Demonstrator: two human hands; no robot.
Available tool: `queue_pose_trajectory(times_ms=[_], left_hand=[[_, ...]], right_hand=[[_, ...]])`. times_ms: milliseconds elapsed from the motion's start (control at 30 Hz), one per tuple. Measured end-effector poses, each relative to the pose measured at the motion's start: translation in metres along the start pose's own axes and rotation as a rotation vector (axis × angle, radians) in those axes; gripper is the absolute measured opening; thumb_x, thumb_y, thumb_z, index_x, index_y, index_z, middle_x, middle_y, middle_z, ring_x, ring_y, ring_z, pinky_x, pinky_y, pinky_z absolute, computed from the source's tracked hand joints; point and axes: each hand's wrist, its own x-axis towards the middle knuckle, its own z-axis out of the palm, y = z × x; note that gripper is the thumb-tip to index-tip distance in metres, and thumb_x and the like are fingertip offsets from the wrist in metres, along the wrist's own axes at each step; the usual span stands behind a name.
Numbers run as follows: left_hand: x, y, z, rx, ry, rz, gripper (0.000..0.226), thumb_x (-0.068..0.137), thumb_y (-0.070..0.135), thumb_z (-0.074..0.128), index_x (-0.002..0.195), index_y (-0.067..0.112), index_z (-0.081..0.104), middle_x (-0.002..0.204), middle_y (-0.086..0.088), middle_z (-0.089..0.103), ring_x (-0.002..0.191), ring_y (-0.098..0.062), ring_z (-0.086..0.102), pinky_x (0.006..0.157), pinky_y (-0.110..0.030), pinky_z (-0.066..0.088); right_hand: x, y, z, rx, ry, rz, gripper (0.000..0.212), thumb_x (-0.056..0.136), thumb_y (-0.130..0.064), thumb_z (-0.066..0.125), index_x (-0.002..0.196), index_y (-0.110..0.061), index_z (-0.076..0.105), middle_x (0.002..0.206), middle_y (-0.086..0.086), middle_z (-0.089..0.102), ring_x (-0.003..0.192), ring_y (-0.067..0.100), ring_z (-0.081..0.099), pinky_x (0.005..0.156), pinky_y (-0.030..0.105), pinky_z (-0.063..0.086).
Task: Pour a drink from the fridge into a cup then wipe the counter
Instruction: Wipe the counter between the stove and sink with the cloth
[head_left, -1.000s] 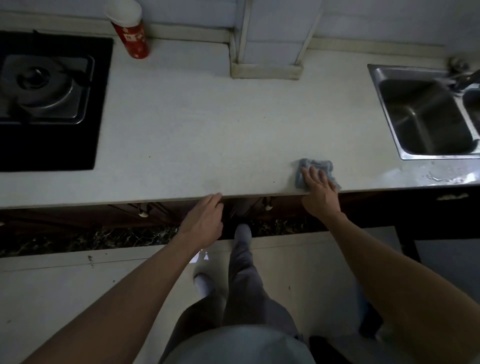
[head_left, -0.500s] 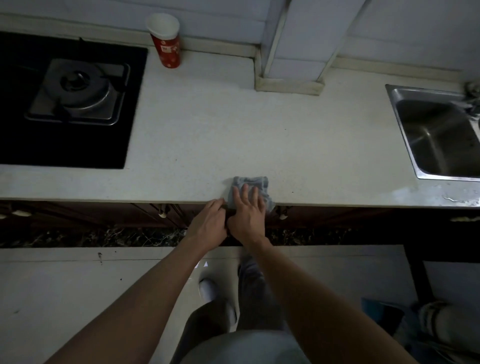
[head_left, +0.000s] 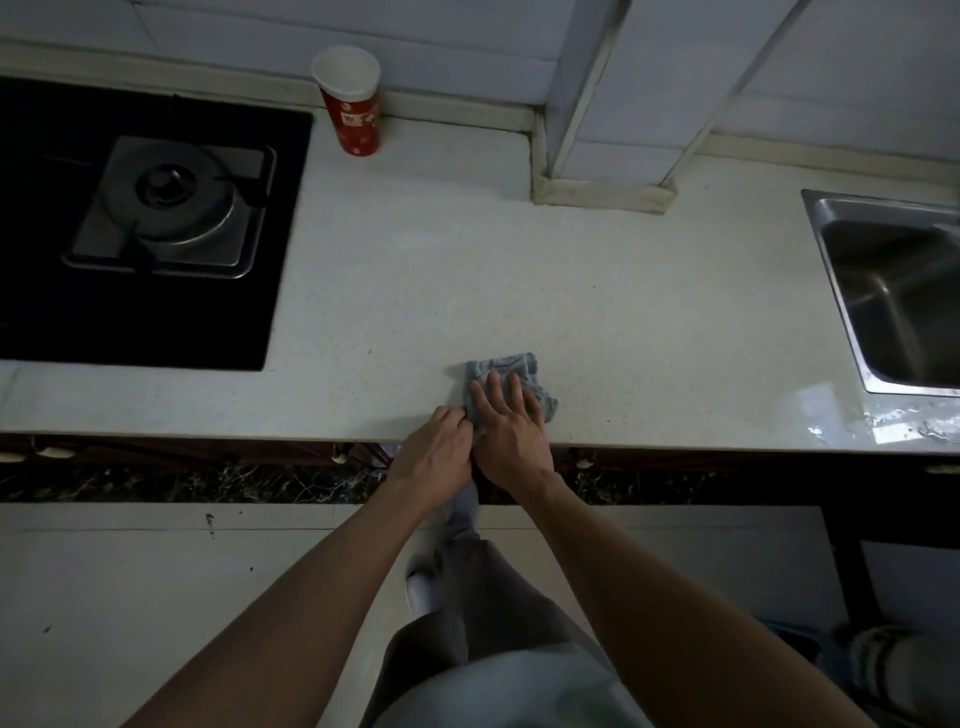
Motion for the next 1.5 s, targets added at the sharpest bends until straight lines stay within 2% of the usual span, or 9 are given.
queue_pose_trajectory(times_ms=[167,333,500,767,967,1067,1167,1333,1500], left_hand=[[0.033,-0.005,-0.017,0.044,0.004,0.014,0.032,0.093,0.015,0.048,0.123,0.008,0.055,0.131,-0.005,0.049,0.125,-0.016,0.041,0.100,-0.026,0.041],[0.082,-0.014,-0.043,0.048,0.065,0.035,0.043,0.096,0.012,0.042,0.137,0.004,0.045,0.144,-0.010,0.042,0.135,-0.018,0.034,0.111,-0.022,0.023],[0.143,-0.031,-0.069,0.031,0.092,0.060,0.054,0.096,0.010,0.044,0.147,-0.001,0.031,0.156,-0.015,0.030,0.146,-0.023,0.023,0.119,-0.024,0.010],[0.214,-0.050,-0.093,0.055,0.063,0.027,0.053,0.100,0.021,0.043,0.149,0.005,0.031,0.161,-0.009,0.020,0.149,-0.021,0.017,0.120,-0.035,0.023],[0.227,-0.059,-0.100,0.070,0.053,0.023,0.052,0.101,0.022,0.039,0.149,0.004,0.031,0.161,-0.010,0.020,0.149,-0.021,0.018,0.122,-0.032,0.017],[0.229,-0.062,-0.098,0.080,0.026,0.021,0.057,0.102,0.025,0.035,0.153,0.006,0.018,0.163,-0.009,0.010,0.150,-0.019,0.006,0.123,-0.032,0.009],[0.234,-0.065,-0.097,0.130,-0.012,0.034,0.060,0.102,0.026,0.032,0.153,0.005,0.012,0.163,-0.010,0.003,0.151,-0.020,0.001,0.123,-0.033,0.002],[0.236,-0.071,-0.102,0.016,-0.035,0.048,0.060,0.102,0.022,0.038,0.154,0.006,0.013,0.163,-0.007,0.003,0.150,-0.017,0.000,0.120,-0.025,-0.007],[0.235,-0.075,-0.104,0.002,-0.010,0.060,0.061,0.102,0.022,0.038,0.154,0.006,0.011,0.163,-0.008,0.003,0.150,-0.019,-0.001,0.116,-0.025,-0.008]], right_hand=[[0.060,0.014,-0.031,0.020,-0.035,0.032,0.073,0.095,-0.050,0.034,0.157,-0.023,0.006,0.164,0.007,-0.003,0.150,0.028,-0.012,0.122,0.041,-0.006],[0.127,0.025,-0.063,0.065,-0.027,0.056,0.082,0.078,-0.044,0.021,0.157,-0.024,0.006,0.164,0.006,-0.004,0.150,0.026,-0.013,0.122,0.042,-0.007],[0.206,0.037,-0.094,0.025,-0.003,0.043,0.072,0.092,-0.039,0.032,0.157,-0.021,0.006,0.164,0.007,-0.004,0.150,0.029,-0.011,0.122,0.044,-0.005],[0.305,0.042,-0.125,-0.005,0.051,0.056,0.067,0.096,-0.033,0.037,0.156,-0.019,0.011,0.164,0.009,0.004,0.150,0.031,-0.001,0.122,0.048,0.003],[0.353,0.037,-0.143,0.010,0.086,0.136,0.067,0.094,-0.031,0.036,0.156,-0.020,0.012,0.163,0.012,0.006,0.149,0.034,0.004,0.119,0.046,0.001],[0.383,0.041,-0.153,-0.051,0.145,0.158,0.059,0.098,-0.032,0.030,0.153,-0.018,0.017,0.157,0.014,0.021,0.144,0.035,0.019,0.120,0.045,0.009],[0.413,0.044,-0.160,-0.097,0.155,0.187,0.054,0.102,-0.036,0.020,0.152,-0.017,0.022,0.156,0.014,0.026,0.142,0.034,0.024,0.119,0.043,0.010],[0.424,0.045,-0.153,-0.210,0.201,0.186,0.051,0.099,-0.031,0.025,0.145,-0.012,0.035,0.146,0.021,0.038,0.132,0.039,0.036,0.112,0.046,0.024],[0.429,0.018,-0.154,-0.169,0.167,0.245,0.054,0.100,-0.030,0.024,0.148,-0.006,0.026,0.149,0.023,0.032,0.136,0.039,0.030,0.112,0.045,0.020]])
